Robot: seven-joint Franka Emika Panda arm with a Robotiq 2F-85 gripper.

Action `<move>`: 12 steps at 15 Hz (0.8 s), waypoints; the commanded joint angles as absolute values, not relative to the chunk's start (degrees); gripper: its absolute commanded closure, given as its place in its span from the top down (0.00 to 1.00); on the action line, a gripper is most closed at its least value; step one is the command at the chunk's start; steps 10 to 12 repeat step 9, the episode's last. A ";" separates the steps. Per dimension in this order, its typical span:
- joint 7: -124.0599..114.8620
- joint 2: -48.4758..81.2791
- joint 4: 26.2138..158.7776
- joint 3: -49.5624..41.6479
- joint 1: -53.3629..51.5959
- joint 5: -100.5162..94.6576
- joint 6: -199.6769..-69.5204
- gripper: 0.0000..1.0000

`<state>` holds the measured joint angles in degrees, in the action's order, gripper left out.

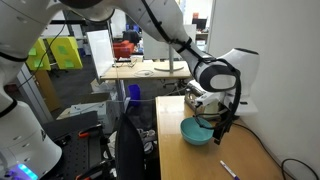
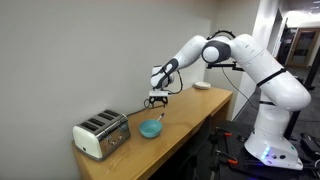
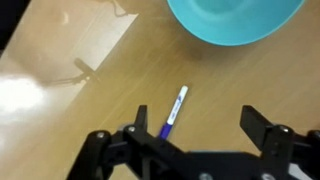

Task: Move the marker backwards

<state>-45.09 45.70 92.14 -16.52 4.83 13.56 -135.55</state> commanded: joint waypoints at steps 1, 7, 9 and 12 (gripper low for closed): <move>-40.56 39.02 100.52 -16.83 2.70 8.70 -137.30 1.00; -37.60 33.65 106.93 -17.46 0.10 1.40 -140.40 1.00; -38.39 33.69 107.27 -17.70 -0.38 -0.45 -142.05 1.00; -38.39 33.69 107.27 -17.70 -0.38 -0.45 -142.05 1.00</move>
